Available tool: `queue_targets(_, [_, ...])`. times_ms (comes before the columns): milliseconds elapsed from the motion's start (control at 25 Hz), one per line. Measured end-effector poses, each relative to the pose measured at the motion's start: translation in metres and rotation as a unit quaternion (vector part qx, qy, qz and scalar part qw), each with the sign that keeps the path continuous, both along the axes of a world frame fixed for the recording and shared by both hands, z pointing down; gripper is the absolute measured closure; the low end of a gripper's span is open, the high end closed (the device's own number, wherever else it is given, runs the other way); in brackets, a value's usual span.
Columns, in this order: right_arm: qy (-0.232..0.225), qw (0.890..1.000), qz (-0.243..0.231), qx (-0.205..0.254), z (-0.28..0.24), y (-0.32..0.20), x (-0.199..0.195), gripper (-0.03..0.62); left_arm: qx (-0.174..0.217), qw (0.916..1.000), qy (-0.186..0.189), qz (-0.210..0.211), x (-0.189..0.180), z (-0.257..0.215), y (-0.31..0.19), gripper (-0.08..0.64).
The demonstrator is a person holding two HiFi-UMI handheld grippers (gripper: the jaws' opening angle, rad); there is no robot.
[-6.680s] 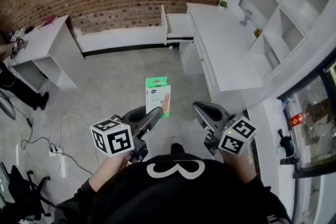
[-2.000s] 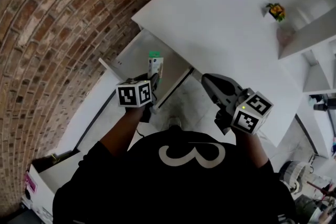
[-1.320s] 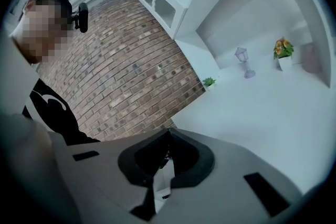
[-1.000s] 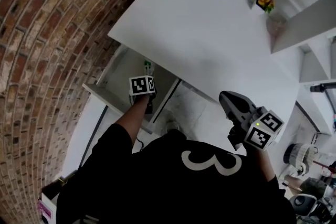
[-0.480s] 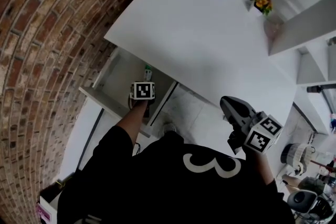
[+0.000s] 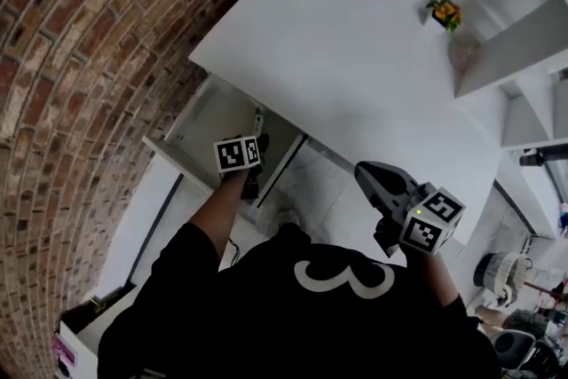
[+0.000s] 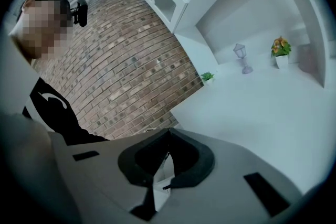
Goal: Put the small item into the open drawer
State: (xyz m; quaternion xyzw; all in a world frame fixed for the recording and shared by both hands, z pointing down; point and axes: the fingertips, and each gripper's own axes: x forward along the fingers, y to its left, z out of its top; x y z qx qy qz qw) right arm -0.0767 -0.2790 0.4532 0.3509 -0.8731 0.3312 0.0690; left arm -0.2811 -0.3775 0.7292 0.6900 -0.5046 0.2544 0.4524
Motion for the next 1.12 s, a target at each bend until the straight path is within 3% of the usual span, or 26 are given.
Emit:
queue_targets(240, [-0.012, 0.999, -0.045, 0.021, -0.012, 0.007, -0.031, 0.583, 0.078, 0.9933, 0.078, -0.034, -0.007, -0.083, 0.002, 0.245])
queue_targets(400, [-0.015, 0.997, -0.073, 0.036, -0.015, 0.011, -0.048, 0.583, 0.142, 0.9801, 0.138, -0.016, -0.002, -0.156, 0.018, 0.282])
queue_targets(560, [-0.026, 0.994, -0.097, 0.045, -0.023, 0.015, -0.064, 0.583, 0.23, 0.9583, 0.159, 0.058, 0.013, -0.237, 0.047, 0.379])
queue_targets(760, [-0.049, 0.988, -0.119, 0.085, -0.044, 0.009, -0.08, 0.583, 0.303, 0.9238, 0.192, 0.134, 0.031, -0.316, 0.08, 0.466])
queue_targets(920, [-0.069, 0.983, -0.127, 0.116, -0.07, 0.006, -0.089, 0.583, 0.342, 0.9013, 0.215, 0.157, 0.038, -0.363, 0.094, 0.554])
queue_targets(1120, [-0.087, 0.975, -0.131, 0.157, -0.099, 0.01, -0.088, 0.583, 0.364, 0.8828, 0.234, 0.183, 0.048, -0.397, 0.106, 0.557])
